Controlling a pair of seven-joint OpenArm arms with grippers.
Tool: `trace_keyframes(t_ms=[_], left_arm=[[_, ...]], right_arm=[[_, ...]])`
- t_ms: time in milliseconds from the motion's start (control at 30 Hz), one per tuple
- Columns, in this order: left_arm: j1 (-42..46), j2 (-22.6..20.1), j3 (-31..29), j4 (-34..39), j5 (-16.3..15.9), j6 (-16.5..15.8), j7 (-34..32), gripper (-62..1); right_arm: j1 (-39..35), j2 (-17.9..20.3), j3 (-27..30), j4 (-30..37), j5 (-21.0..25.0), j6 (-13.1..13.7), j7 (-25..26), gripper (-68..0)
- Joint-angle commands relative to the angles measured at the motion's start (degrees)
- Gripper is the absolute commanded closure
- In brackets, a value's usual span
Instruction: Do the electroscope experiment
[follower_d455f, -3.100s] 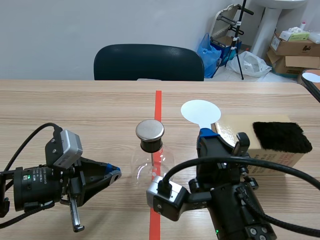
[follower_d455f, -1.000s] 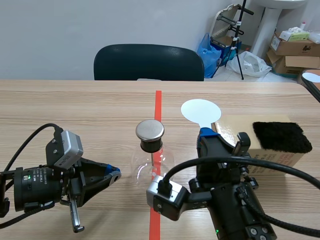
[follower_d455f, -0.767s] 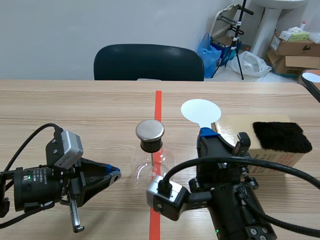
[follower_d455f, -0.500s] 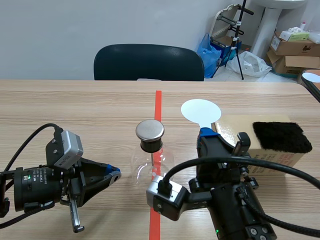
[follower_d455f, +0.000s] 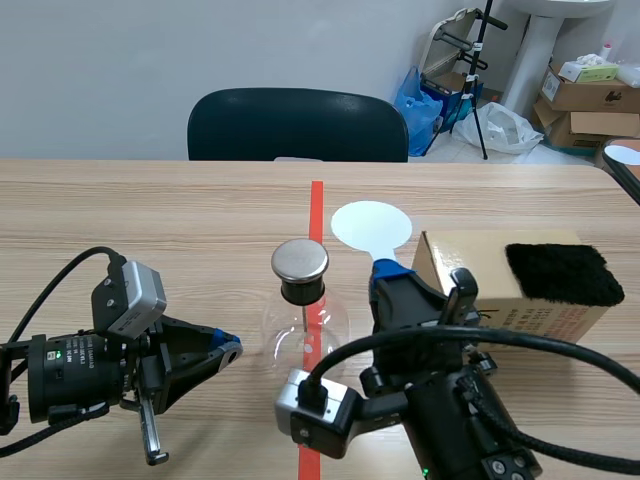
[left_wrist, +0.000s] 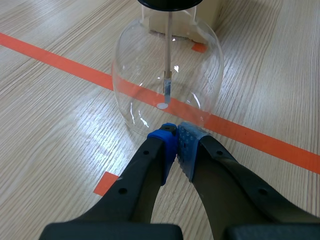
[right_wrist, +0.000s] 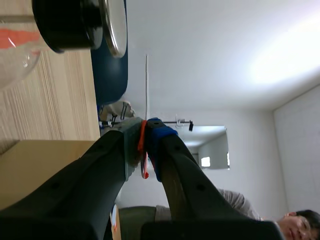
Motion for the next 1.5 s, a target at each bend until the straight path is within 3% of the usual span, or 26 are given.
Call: trace_keyframes(t_ms=[0, 233, 600, 1467], left_arm=[[-0.8, -0.1, -0.1, 0.7, -0.8, -0.1, -1.0, -3.4], [-0.8, -0.1, -0.1, 0.7, -0.8, -0.1, -1.0, -3.4], [-0.8, -0.1, -0.1, 0.7, -0.8, -0.1, -1.0, -3.4], [-0.8, -0.1, -0.1, 0.7, -0.8, -0.1, -1.0, -3.4]], right_arm=[[0.7, 0.4, 0.6, 0.7, 0.0, -0.8, 1.8, -1.0], [0.7, 0.4, 1.6, 0.7, 0.0, -0.8, 10.0, -1.0], [0.7, 0.4, 1.6, 0.7, 0.0, -0.8, 16.7, -1.0], [0.7, 0.4, 1.6, 0.7, 0.0, -0.8, 17.2, -1.0]])
